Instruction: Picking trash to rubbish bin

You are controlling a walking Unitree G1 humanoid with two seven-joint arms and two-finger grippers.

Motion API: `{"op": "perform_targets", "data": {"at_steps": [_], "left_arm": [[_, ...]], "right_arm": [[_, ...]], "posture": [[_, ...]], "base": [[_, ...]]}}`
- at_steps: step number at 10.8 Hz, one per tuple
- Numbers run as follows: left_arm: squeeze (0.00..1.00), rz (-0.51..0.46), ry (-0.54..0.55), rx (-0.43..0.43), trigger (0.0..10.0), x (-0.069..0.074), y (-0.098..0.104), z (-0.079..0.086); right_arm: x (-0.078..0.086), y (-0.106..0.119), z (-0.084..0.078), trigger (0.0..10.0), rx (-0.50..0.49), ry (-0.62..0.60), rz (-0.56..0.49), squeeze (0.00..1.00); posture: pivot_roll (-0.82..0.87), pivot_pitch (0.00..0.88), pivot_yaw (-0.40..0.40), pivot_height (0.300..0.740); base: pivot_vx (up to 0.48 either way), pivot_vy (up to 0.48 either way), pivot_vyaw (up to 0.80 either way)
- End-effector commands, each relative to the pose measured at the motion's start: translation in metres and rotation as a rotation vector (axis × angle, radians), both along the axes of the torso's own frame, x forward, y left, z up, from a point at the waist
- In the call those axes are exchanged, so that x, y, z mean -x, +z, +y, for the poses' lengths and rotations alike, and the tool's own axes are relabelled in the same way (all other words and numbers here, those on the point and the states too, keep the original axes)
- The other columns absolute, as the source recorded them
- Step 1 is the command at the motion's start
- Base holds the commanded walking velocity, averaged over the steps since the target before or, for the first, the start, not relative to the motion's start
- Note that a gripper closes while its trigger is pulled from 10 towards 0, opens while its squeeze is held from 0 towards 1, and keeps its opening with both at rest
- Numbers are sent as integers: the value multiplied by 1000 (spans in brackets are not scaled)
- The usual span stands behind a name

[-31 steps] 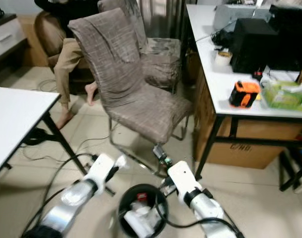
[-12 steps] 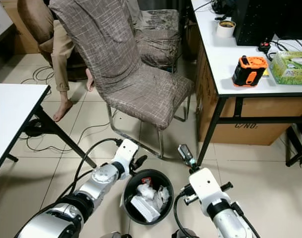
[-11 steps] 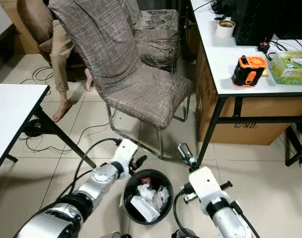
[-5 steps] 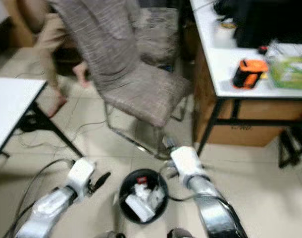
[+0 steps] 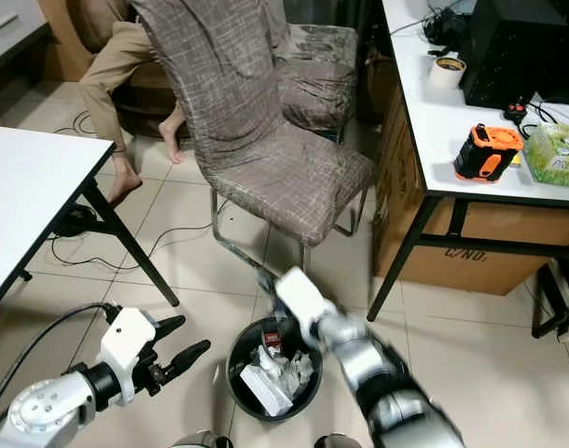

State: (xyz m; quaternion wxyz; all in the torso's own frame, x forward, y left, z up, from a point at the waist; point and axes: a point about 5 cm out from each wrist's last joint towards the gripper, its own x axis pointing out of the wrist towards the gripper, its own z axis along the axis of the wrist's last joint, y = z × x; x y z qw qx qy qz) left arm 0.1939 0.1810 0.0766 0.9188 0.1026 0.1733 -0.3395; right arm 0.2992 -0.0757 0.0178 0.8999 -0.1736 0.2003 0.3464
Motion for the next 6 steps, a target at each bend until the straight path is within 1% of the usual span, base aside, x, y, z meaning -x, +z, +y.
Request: {"op": "perform_targets", "data": {"at_steps": [1,2,3,4,6], "left_arm": [[0,10,-5,7,10000,0,4,-1],[0,19,-11,3,10000,-1,6,-3],[0,29,-10,-2,10000,-1,6,-4],[0,36,-14,0,10000,-1,6,-6],[0,45,-19,0,10000,-3,8,-10]], "right_arm": [[1,-2,0,10000,-14,6,19,0],[-1,-1,3,10000,-51,-1,38,4],[-1,-1,4,10000,-80,-4,52,1000],[-1,-1,5,10000,-94,2,57,1000],[-2,1,6,10000,-84,30,48,1000]], "posture": [[99,98,-14,740],[96,97,-12,740],[95,97,-11,740],[90,95,-6,740],[89,97,-2,740]], "base": [[0,0,0],[0,0,0],[0,0,0],[0,0,0],[0,0,0]]}}
